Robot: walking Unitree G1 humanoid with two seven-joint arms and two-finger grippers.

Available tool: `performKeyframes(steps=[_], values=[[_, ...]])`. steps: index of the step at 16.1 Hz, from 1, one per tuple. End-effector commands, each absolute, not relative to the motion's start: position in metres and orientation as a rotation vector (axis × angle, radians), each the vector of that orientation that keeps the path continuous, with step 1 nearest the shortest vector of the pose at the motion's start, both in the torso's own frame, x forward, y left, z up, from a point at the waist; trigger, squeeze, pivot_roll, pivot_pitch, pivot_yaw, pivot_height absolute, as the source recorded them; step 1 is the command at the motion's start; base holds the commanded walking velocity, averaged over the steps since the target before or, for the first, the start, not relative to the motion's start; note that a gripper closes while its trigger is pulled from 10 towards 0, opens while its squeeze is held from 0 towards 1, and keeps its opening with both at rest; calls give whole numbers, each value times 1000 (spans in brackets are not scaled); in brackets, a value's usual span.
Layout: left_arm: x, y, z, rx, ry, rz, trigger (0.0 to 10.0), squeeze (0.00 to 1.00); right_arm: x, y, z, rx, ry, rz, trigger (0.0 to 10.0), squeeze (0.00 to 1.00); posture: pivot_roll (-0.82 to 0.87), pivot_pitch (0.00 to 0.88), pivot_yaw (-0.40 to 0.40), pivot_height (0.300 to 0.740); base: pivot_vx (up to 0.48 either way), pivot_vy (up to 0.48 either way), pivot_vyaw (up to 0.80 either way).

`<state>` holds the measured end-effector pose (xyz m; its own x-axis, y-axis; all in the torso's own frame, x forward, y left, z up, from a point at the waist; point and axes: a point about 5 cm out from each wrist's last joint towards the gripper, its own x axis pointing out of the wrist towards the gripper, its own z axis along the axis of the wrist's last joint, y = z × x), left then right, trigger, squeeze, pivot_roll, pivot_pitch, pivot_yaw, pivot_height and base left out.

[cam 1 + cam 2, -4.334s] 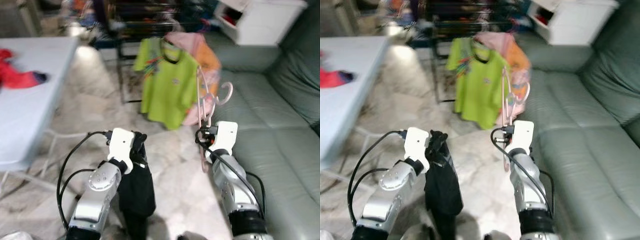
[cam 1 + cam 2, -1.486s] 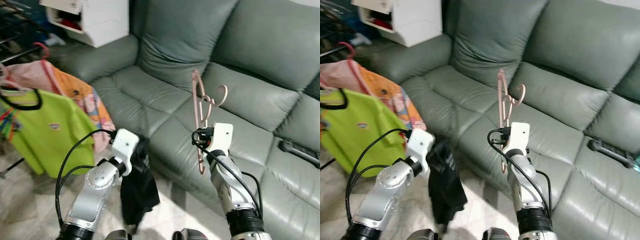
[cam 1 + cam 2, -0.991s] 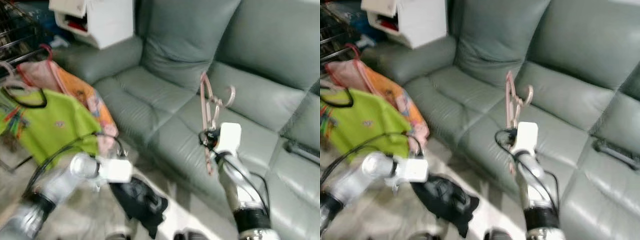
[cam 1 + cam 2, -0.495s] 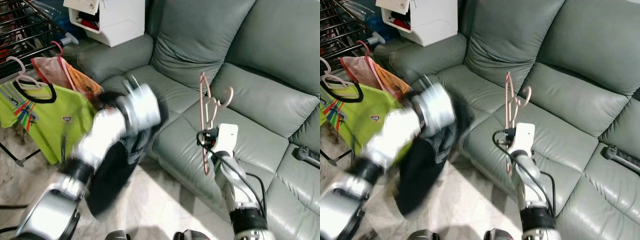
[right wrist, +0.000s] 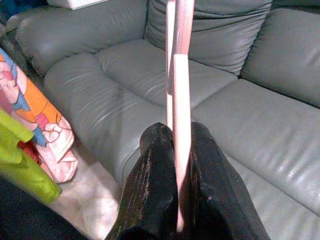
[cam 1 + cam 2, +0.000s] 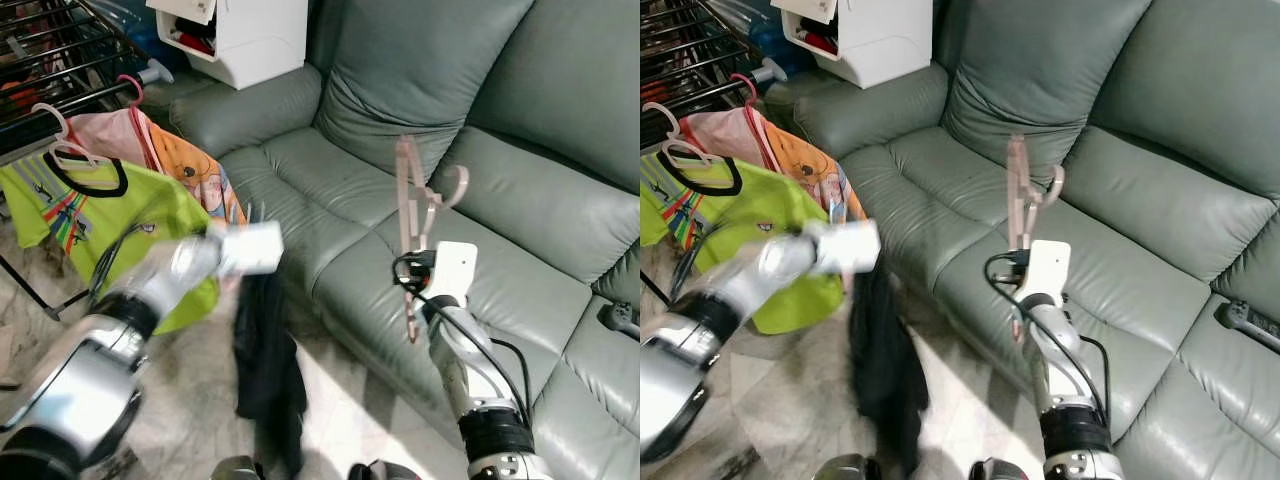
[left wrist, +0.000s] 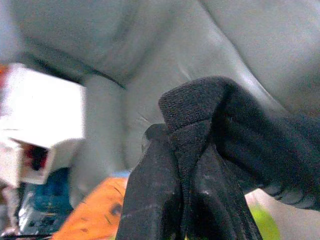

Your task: Hang hanger

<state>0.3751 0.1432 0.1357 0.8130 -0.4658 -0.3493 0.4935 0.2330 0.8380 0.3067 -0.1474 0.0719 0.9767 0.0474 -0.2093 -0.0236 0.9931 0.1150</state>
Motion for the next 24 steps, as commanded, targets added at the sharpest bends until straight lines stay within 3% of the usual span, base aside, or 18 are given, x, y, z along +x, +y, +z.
performKeyframes(steps=[1, 3, 5, 6, 9, 12, 16, 19, 24], values=[[380, 148, 144, 1130, 11, -593, 10000, 0, 310, -150, 77, 98, 203, 38, 10000, 0, -28, 46, 13, 740, 0, 0, 0], [379, 133, 156, 1035, -49, -592, 10000, 0, 319, -149, 93, 98, 165, 59, 10000, 0, 5, 89, 9, 740, 0, 0, 0], [378, 134, 156, 1006, -76, -557, 10000, 0, 321, -147, 94, 97, 164, 62, 10000, 0, -5, 84, -2, 740, 0, 0, 0], [382, 141, 156, 1027, -107, -428, 10000, 0, 320, -145, 94, 79, 167, 85, 10000, 0, -3, 77, -11, 740, 0, 0, 0], [395, 159, 158, 760, 51, -193, 10000, 0, 319, -146, 93, -48, 177, 200, 10000, 0, -4, 43, -34, 740, 0, 0, 0], [406, 165, 176, 722, 56, -65, 10000, 0, 332, -177, 109, -204, 137, 188, 10000, 0, -34, 24, -25, 740, 0, 0, 0], [407, 163, 175, 695, 77, -33, 10000, 0, 332, -197, 110, -245, 182, 197, 10000, 0, -47, 23, -19, 740, 0, 0, 0], [406, 162, 170, 657, 95, 7, 10000, 0, 318, -182, 97, -219, 315, 508, 10000, 0, -51, 26, -7, 740, 0, 0, 0], [405, 158, 170, 605, 57, -70, 10000, 0, 305, -184, 95, -245, 385, 677, 10000, 0, -55, 34, -2, 740, 0, 0, 0]])
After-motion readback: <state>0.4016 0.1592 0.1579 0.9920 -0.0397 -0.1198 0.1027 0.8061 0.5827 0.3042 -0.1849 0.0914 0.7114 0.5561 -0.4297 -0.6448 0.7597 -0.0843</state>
